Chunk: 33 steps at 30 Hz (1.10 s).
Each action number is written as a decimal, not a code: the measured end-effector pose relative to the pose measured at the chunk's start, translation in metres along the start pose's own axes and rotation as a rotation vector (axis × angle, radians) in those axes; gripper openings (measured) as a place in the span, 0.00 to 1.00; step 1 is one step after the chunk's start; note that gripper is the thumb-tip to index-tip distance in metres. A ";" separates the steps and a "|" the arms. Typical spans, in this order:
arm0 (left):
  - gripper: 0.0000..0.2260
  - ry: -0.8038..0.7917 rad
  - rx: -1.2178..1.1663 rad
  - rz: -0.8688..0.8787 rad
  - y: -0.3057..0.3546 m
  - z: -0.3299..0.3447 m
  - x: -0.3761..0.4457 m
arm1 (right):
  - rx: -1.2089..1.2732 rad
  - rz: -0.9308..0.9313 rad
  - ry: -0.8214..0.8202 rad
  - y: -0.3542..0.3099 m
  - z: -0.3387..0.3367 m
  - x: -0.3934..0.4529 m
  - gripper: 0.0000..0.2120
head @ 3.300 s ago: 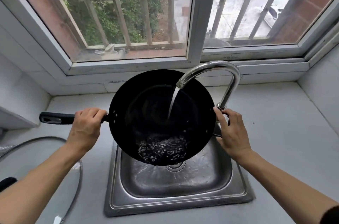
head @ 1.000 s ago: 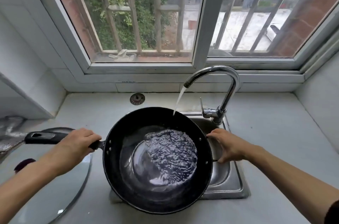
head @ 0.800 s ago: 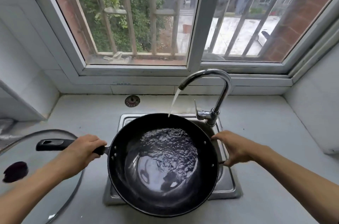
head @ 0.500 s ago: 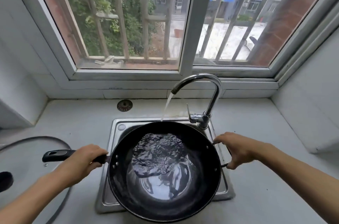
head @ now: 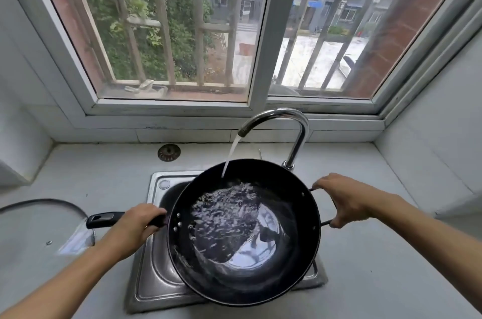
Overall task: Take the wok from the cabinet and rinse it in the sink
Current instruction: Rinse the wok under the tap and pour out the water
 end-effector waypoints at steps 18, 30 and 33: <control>0.13 -0.118 -0.013 0.088 -0.001 -0.022 -0.002 | -0.015 -0.155 -0.145 0.017 0.015 -0.008 0.17; 0.12 -0.191 0.115 0.098 -0.005 -0.040 -0.053 | 0.065 -0.422 -0.062 0.003 0.041 0.000 0.22; 0.12 -0.207 0.094 0.061 0.000 -0.043 -0.056 | 0.078 -0.446 -0.021 0.004 0.047 0.004 0.21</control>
Point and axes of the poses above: each hand's wrist, its own x-axis towards the middle knuckle, its own z-axis out of the palm, y = z × x, the point moved 1 cm from there along x, towards the middle knuckle, and after that the axes turned 11 degrees about -y, right-handed, at the moved point
